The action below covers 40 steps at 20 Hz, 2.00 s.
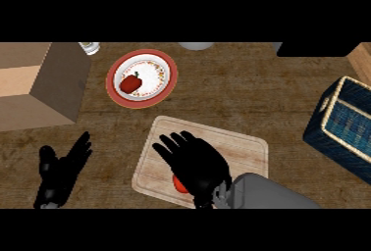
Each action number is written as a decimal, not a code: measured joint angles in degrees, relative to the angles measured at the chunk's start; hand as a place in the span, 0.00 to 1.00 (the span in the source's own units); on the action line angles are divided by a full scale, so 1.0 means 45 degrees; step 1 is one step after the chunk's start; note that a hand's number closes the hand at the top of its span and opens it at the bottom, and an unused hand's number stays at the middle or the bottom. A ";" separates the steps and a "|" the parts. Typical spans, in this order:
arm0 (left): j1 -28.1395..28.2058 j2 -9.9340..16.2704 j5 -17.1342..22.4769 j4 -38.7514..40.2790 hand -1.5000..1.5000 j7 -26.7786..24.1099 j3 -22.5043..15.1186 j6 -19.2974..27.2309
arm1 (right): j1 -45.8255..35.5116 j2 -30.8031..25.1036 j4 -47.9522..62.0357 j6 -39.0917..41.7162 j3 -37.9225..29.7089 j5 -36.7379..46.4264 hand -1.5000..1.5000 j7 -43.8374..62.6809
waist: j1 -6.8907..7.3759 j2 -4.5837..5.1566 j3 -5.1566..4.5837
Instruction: Pick the tomato from the cutting board and place it in the basket
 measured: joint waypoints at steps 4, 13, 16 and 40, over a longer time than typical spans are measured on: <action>0.0143 -0.0169 -0.0220 -0.0161 0.50 -0.0156 -0.0037 0.0040 | 0.0293 0.0647 0.0432 0.0025 0.0146 0.0751 0.00 -0.0107 | -0.0005 -0.0001 -0.0016; 0.0158 -0.0223 -0.0308 -0.0262 0.50 0.0114 0.0185 -0.0133 | 0.0694 0.1150 0.1818 0.0700 0.0153 0.1835 0.00 -0.0573 | 0.0000 0.0003 -0.0021; 0.0178 -0.0411 -0.0478 -0.0380 0.50 0.0277 0.0102 -0.0010 | 0.0934 0.1366 0.2034 0.0691 0.0062 0.2224 0.00 -0.0751 | -0.0012 0.0001 -0.0020; 0.0198 -0.0512 -0.0723 -0.0300 0.50 0.0238 0.0752 -0.0604 | 0.1448 0.1758 0.4093 -0.0562 -0.0208 0.5739 1.00 -0.3899 | -0.0018 -0.0010 -0.0013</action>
